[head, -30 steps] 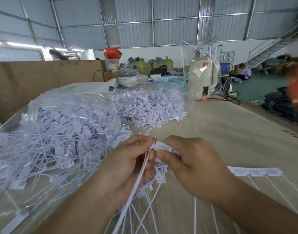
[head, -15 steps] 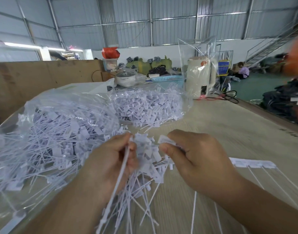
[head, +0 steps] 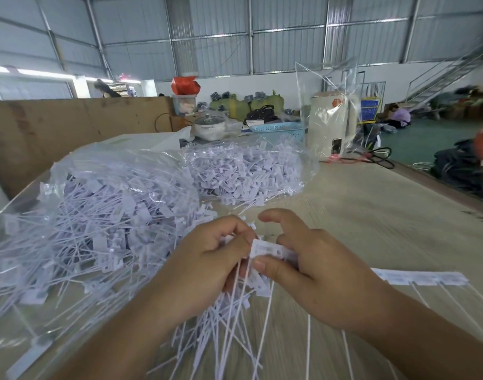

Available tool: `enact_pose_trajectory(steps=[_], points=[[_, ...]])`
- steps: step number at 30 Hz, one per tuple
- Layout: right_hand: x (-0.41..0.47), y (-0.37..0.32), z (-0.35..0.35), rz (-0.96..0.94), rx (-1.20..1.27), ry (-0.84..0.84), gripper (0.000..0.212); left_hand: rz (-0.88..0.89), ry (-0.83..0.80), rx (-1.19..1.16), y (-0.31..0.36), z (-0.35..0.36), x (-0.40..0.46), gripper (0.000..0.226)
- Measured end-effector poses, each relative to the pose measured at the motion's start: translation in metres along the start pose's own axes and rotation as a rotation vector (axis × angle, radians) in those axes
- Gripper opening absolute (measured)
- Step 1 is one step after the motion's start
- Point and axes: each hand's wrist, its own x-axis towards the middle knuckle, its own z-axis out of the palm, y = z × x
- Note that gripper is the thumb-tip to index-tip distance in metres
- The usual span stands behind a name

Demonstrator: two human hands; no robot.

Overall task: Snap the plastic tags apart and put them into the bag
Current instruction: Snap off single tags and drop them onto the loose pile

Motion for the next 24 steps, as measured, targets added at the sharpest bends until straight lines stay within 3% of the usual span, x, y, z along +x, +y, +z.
enact_pose_trajectory(steps=[4,10,16,18,20,21,24], points=[[-0.001,0.000,-0.002,0.064,-0.012,-0.062,0.045,0.038,0.216,0.383,-0.010,-0.022,0.006,0.014],[-0.002,-0.004,-0.002,0.124,0.003,-0.116,0.045,0.029,0.334,0.787,-0.024,-0.038,0.023,0.017],[0.001,0.000,0.003,0.145,-0.021,-0.067,0.046,0.066,0.404,0.752,-0.032,-0.031,0.032,0.055],[0.002,0.002,0.005,0.141,-0.021,-0.062,0.047,0.105,0.420,0.810,-0.030,-0.030,0.029,0.054],[0.001,0.002,0.005,0.132,-0.010,-0.063,0.048,0.185,0.417,0.775,-0.024,-0.027,0.021,0.038],[0.000,0.002,0.006,0.121,-0.009,-0.064,0.049,0.202,0.376,0.686,-0.020,-0.024,0.015,0.032],[0.000,-0.001,0.007,0.075,0.013,-0.040,0.048,0.165,0.125,0.446,-0.008,-0.006,0.000,0.047]])
